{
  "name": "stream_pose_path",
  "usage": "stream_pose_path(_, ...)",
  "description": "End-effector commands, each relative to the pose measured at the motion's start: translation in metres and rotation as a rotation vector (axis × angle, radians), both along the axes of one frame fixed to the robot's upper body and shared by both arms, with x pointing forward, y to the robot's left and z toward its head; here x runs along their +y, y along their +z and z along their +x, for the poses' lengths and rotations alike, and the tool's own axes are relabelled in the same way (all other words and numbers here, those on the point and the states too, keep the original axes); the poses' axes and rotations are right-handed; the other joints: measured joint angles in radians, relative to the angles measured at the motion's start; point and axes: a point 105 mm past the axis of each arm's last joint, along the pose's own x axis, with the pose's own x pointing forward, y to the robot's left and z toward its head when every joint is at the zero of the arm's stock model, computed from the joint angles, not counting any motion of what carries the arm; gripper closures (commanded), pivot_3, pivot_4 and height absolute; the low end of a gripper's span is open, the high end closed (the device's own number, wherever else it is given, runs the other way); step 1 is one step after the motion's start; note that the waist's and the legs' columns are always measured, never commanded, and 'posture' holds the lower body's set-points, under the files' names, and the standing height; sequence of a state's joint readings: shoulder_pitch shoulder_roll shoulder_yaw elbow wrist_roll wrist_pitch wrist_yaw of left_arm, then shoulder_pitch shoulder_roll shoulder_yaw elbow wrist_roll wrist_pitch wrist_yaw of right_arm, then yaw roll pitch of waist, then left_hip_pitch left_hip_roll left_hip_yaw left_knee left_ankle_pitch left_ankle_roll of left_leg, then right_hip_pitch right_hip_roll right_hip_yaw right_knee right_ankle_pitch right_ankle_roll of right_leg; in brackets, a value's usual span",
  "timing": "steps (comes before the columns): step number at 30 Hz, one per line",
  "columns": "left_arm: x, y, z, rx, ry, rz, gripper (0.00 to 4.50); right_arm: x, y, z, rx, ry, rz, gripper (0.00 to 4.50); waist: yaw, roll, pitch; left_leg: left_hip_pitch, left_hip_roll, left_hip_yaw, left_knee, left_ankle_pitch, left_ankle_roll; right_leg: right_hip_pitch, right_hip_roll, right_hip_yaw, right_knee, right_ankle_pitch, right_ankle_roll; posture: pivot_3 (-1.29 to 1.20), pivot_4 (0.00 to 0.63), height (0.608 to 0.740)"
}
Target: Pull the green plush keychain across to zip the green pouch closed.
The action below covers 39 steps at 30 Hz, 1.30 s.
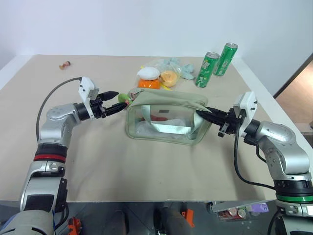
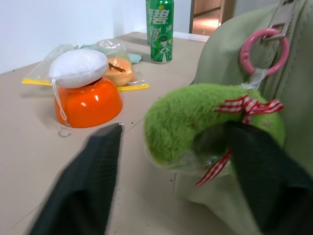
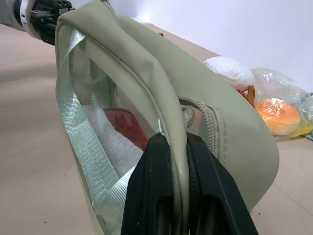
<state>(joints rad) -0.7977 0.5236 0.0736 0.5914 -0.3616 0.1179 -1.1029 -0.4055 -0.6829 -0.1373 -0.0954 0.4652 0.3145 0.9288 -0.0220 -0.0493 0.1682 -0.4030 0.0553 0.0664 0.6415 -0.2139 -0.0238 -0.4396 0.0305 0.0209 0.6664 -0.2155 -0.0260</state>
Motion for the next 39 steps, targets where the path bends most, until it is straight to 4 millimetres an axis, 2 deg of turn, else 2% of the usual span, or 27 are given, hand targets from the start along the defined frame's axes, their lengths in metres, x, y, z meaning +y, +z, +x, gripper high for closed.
stream_pose_path(1,-0.003,0.013,0.002,-0.072,-0.02,0.02,2.57,-0.004,0.012,-0.003,-0.053,-0.018,-0.012,4.32,0.0,0.0,0.0,0.0,0.0,0.0,0.0,0.0,0.0,0.0,0.0,0.0,0.0,0.0,0.0,0.0,0.15,0.74)
stream_pose_path(6,-0.001,0.022,0.0,-0.117,-0.005,-0.002,4.28,0.001,0.016,-0.003,-0.057,-0.014,-0.012,4.32,0.0,0.0,0.0,0.0,0.0,0.0,0.0,0.0,0.0,0.0,0.0,0.0,0.0,0.0,0.0,0.0,0.15,0.74)
stream_pose_path(7,0.0,0.029,-0.003,-0.139,-0.004,-0.02,4.46,0.001,0.016,-0.003,-0.056,-0.011,-0.015,4.32,0.0,0.0,0.0,0.0,0.0,0.0,0.0,0.0,0.0,0.0,0.0,0.0,0.0,0.0,0.0,0.0,0.15,0.74)
stream_pose_path(13,0.001,0.058,-0.02,-0.232,0.012,-0.062,4.46,0.002,0.017,-0.002,-0.051,-0.011,-0.018,4.32,-0.001,0.0,0.0,-0.001,0.0,0.0,0.0,0.0,0.0,-0.001,-0.001,0.0,0.0,0.0,0.0,0.0,0.15,0.74)
stream_pose_path(17,-0.007,0.078,-0.034,-0.282,-0.007,-0.075,4.46,0.001,0.015,-0.001,-0.046,-0.007,-0.023,4.32,0.0,0.0,0.0,-0.001,0.001,-0.001,0.0,0.0,0.0,0.0,-0.002,0.0,0.0,0.0,0.0,0.0,0.15,0.74)
stream_pose_path(22,-0.039,0.103,-0.045,-0.359,-0.083,-0.029,4.46,0.0,0.013,0.0,-0.04,0.005,-0.028,4.32,0.001,0.0,0.0,-0.001,0.0,0.0,0.001,0.0,0.0,0.0,-0.001,0.0,0.0,0.0,0.0,0.0,0.15,0.74)
stream_pose_path(31,-0.081,0.099,-0.045,-0.346,-0.204,-0.009,4.46,0.001,0.012,0.003,-0.048,0.012,-0.03,4.32,-0.001,0.0,0.0,0.0,-0.001,0.0,0.001,0.0,0.0,0.0,0.0,0.001,0.0,0.001,0.001,0.0,0.15,0.74)
stream_pose_path(39,-0.109,0.096,-0.045,-0.331,-0.26,-0.037,4.46,-0.001,0.012,0.001,-0.05,-0.002,-0.03,4.32,0.0,0.0,0.0,-0.001,-0.001,0.0,0.002,0.0,0.0,0.0,-0.001,0.001,0.0,0.001,0.001,0.0,0.15,0.74)
